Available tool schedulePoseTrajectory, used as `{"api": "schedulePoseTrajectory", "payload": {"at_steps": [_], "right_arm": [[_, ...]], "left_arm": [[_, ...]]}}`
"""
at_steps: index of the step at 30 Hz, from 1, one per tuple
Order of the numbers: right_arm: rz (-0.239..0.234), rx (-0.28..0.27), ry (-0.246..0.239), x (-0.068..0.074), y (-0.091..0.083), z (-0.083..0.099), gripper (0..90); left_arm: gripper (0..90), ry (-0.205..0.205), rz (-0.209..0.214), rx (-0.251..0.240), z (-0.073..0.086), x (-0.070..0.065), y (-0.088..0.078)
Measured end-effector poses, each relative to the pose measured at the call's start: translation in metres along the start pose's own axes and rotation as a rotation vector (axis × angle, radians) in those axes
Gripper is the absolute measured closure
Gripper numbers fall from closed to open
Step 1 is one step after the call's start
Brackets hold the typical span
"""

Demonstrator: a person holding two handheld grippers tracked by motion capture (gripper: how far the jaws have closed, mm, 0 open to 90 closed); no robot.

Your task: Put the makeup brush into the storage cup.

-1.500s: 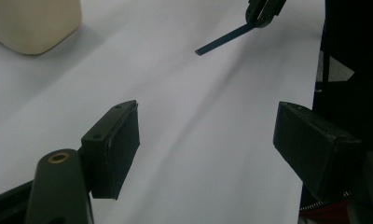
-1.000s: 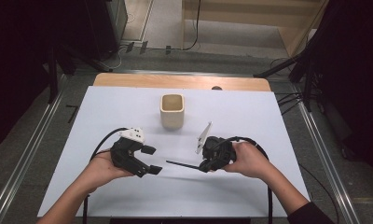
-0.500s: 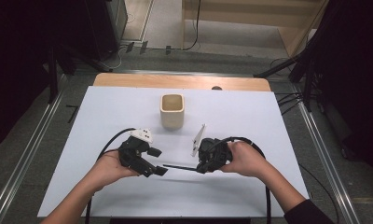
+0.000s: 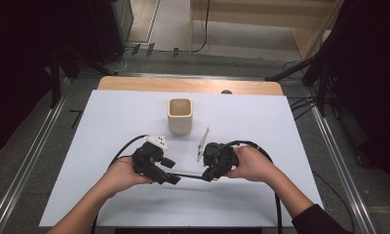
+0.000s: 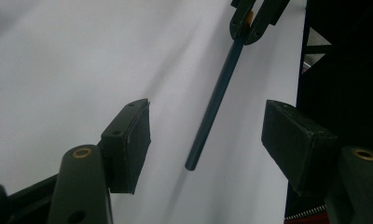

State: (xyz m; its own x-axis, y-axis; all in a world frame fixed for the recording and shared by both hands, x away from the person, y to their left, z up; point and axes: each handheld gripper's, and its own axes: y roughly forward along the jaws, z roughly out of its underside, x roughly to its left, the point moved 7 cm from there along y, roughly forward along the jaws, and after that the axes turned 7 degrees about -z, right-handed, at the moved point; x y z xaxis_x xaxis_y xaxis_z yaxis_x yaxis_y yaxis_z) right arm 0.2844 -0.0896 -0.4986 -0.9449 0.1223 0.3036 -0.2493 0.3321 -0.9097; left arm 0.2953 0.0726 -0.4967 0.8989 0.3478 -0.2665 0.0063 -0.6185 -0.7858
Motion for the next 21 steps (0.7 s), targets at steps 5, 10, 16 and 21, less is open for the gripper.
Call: {"api": "schedulePoseTrajectory", "payload": {"at_steps": [5,10,16,21], "right_arm": [[-0.035,-0.001,0.007,-0.001,0.0,0.0,84.8],[-0.047,0.012,0.006,-0.001,0.002,-0.001,84.8],[-0.06,0.008,-0.025,0.001,0.005,-0.006,84.7],[-0.065,0.007,-0.039,0.003,0.006,-0.008,84.7]], "left_arm": [[37.6,-0.004,0.021,0.006,-0.001,-0.002,0.005],[41.9,0.012,0.043,0.033,0.0,-0.005,0.01],[49.4,0.016,0.086,0.063,0.001,-0.008,0.018],[57.9,0.02,0.133,0.086,0.003,-0.011,0.023]]}}
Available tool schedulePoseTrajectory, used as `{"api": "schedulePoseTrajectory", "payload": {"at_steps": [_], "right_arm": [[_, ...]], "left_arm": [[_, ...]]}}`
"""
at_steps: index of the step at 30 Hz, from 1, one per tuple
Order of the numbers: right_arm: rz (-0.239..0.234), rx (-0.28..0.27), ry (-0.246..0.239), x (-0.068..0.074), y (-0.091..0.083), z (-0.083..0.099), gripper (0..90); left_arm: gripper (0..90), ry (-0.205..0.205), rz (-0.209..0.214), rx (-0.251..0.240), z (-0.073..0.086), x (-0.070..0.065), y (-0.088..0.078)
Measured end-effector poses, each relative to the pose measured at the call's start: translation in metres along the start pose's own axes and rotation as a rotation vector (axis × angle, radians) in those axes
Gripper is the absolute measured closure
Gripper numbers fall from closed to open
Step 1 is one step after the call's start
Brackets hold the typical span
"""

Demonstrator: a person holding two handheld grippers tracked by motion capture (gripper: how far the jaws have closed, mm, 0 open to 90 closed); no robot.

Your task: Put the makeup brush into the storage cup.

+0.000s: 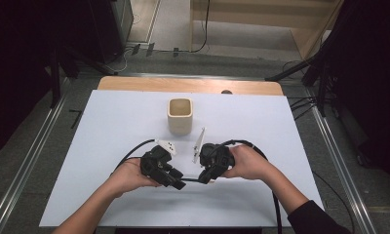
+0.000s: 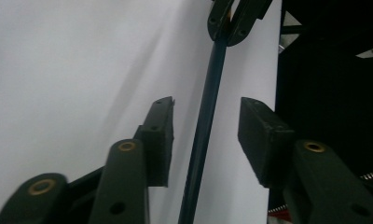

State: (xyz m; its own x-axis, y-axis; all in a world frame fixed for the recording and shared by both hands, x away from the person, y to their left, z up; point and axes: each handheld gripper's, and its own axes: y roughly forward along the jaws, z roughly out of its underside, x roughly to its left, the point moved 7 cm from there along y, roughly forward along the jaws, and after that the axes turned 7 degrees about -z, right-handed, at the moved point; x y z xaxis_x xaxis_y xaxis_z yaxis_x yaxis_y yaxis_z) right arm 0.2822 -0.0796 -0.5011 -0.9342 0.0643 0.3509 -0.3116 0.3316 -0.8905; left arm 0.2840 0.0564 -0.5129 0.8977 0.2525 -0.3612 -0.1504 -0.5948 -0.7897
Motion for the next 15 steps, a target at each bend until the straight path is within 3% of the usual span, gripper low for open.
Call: {"api": "schedulePoseTrajectory", "payload": {"at_steps": [5,15], "right_arm": [[-0.004,-0.005,-0.021,0.003,0.0026,-0.0029,84.7],[-0.032,0.003,-0.044,0.0064,0.0055,-0.005,84.7]], "left_arm": [[68.5,-0.031,0.066,0.027,0.0002,-0.0045,0.0041],[79.5,-0.044,0.095,0.051,0.002,-0.0056,0.0062]]}}
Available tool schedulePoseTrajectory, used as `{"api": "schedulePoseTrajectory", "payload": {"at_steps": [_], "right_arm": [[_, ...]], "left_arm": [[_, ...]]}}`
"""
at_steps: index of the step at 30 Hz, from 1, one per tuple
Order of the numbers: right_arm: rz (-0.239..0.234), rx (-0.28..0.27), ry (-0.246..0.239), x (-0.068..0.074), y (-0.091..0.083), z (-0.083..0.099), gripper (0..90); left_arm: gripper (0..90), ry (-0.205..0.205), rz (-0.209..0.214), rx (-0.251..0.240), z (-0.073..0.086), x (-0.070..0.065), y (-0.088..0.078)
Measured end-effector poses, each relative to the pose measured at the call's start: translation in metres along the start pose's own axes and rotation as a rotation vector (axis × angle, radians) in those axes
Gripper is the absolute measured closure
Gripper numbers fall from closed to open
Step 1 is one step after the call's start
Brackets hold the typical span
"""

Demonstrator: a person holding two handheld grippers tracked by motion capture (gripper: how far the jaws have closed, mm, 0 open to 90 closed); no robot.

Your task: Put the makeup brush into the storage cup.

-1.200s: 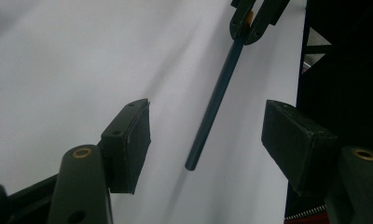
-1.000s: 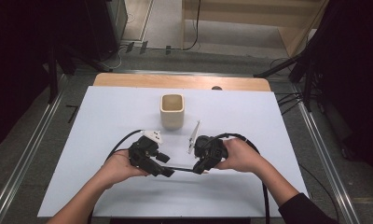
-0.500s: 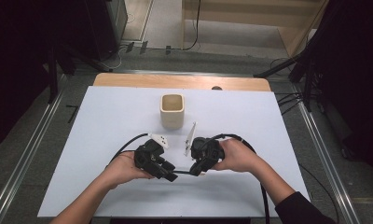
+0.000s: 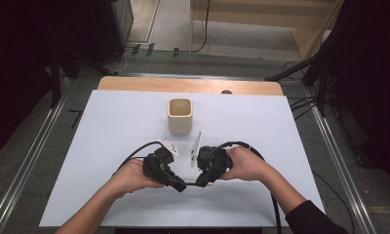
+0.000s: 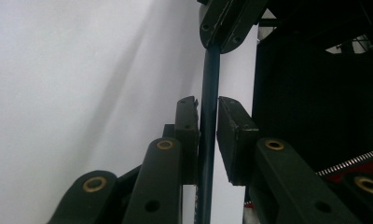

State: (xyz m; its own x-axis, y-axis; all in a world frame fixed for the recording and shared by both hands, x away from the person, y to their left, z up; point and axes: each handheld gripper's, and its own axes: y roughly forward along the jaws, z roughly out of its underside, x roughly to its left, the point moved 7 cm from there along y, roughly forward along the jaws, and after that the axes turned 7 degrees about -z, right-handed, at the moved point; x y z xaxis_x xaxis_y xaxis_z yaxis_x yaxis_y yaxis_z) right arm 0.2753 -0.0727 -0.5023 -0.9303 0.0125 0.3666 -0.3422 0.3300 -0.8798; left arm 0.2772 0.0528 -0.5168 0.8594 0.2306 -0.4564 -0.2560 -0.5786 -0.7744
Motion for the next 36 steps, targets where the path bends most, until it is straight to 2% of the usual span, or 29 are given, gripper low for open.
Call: {"api": "schedulePoseTrajectory", "payload": {"at_steps": [8,12,13,15,17,18,20,21,22,24,25,26,27,32,33,36], "right_arm": [[-0.024,0.006,-0.02,0.002,0.002,0.0,84.4],[-0.038,-0.021,-0.01,0.003,0.001,0.001,82.8],[-0.035,-0.027,0.008,0.003,0.0,0.002,79.0],[-0.041,-0.035,0.039,0.001,-0.001,0.003,62.5],[-0.021,-0.091,0.059,-0.002,-0.005,0.003,51.8],[-0.019,-0.149,0.077,-0.003,-0.009,0.004,44.5],[-0.01,-0.168,0.088,-0.004,-0.011,0.005,41.7],[0.005,-0.205,0.107,-0.006,-0.016,0.008,38.1],[0.005,-0.205,0.107,-0.006,-0.016,0.008,38.1],[0.036,-0.246,0.129,-0.008,-0.02,0.01,37.0],[0.033,-0.265,0.152,-0.007,-0.022,0.012,38.2],[0.046,-0.285,0.146,-0.008,-0.024,0.013,38.4],[0.06,-0.294,0.16,-0.009,-0.027,0.015,38.9],[0.136,-0.357,0.193,-0.011,-0.034,0.022,39.1],[0.144,-0.385,0.218,-0.011,-0.037,0.025,39.1],[0.156,-0.413,0.23,-0.011,-0.039,0.028,39.0]], "left_arm": [[84.8,-0.001,0.047,0.022,0.002,-0.003,0.001],[85.2,-0.003,0.07,0.008,0.001,-0.003,0.0],[85.3,-0.004,0.075,0.007,0.001,-0.004,-0.001],[85.3,-0.006,0.086,-0.006,0.0,-0.005,-0.003],[85.3,-0.005,0.079,-0.018,-0.001,-0.004,-0.005],[85.3,-0.007,0.075,-0.017,-0.001,-0.004,-0.006],[85.3,-0.011,0.068,-0.025,-0.001,-0.003,-0.007],[85.2,-0.01,0.061,-0.029,-0.001,-0.003,-0.008],[85.2,-0.01,0.054,-0.036,-0.001,-0.002,-0.008],[85.2,-0.014,0.048,-0.049,-0.001,-0.002,-0.01],[85.2,-0.015,0.043,-0.055,-0.002,-0.001,-0.011],[85.2,-0.018,0.038,-0.064,-0.002,-0.001,-0.012],[85.2,-0.016,0.028,-0.076,-0.002,0.0,-0.013],[85.1,-0.054,0.004,-0.127,0.0,0.002,-0.019],[85.1,-0.061,0.002,-0.125,0.001,0.003,-0.02],[85.1,-0.078,-0.011,-0.147,0.003,0.004,-0.023]]}}
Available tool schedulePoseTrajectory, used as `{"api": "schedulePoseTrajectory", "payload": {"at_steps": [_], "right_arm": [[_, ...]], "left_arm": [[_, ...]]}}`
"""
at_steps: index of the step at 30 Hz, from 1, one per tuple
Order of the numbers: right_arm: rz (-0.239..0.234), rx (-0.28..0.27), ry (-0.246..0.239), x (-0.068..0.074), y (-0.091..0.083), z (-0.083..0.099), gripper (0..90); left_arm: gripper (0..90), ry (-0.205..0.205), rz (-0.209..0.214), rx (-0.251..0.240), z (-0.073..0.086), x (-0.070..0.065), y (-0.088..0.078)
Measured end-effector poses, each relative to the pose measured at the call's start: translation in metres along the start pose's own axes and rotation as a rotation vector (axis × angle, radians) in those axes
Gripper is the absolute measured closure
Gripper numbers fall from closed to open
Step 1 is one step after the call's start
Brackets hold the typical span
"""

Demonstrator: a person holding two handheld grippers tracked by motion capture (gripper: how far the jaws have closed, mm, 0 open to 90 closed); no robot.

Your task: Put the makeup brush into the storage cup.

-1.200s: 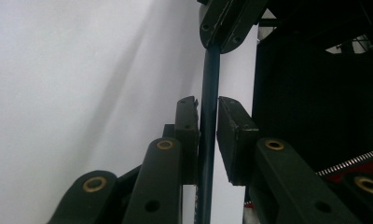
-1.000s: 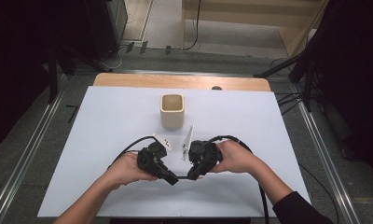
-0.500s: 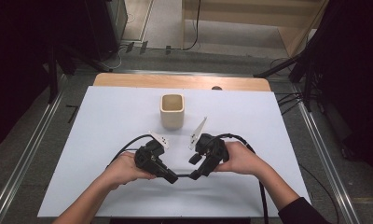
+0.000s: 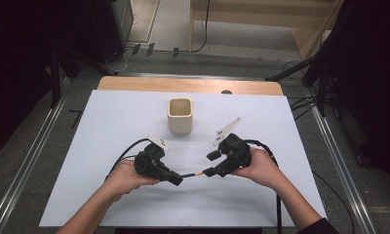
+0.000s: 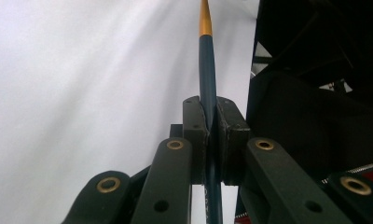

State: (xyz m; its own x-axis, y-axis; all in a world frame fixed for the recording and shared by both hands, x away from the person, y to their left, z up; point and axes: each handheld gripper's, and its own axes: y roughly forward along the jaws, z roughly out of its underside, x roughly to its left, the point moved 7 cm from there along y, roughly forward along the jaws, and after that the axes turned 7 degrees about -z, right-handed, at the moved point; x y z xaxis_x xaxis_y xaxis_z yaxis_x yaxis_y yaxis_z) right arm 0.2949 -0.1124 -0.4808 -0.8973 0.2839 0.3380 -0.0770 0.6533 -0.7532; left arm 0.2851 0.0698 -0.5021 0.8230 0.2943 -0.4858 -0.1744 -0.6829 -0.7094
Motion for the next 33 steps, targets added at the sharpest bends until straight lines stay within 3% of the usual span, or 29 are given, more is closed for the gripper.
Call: {"api": "schedulePoseTrajectory", "payload": {"at_steps": [4,8,15,21,28,33], "right_arm": [[0.028,-0.073,0.024,-0.002,-0.007,0.003,38.3],[0.044,-0.105,0.054,-0.001,-0.011,0.006,37.3],[0.073,-0.191,0.039,0.002,-0.014,0.011,35.5],[0.075,-0.255,0.126,0.005,-0.015,0.018,34.9],[0.096,-0.312,0.145,0.006,-0.016,0.027,34.9],[0.085,-0.357,0.191,0.009,-0.013,0.03,33.1]], "left_arm": [[85.1,-0.017,-0.017,-0.028,0.001,0.002,-0.004],[85.1,-0.04,-0.025,-0.053,0.003,0.004,-0.006],[85.1,-0.065,-0.037,-0.119,0.002,0.004,-0.011],[85.1,-0.089,-0.054,-0.174,0.002,0.004,-0.013],[85.0,-0.119,-0.065,-0.259,0.0,0.003,-0.018],[85.0,-0.131,-0.071,-0.312,-0.001,-0.001,-0.018]]}}
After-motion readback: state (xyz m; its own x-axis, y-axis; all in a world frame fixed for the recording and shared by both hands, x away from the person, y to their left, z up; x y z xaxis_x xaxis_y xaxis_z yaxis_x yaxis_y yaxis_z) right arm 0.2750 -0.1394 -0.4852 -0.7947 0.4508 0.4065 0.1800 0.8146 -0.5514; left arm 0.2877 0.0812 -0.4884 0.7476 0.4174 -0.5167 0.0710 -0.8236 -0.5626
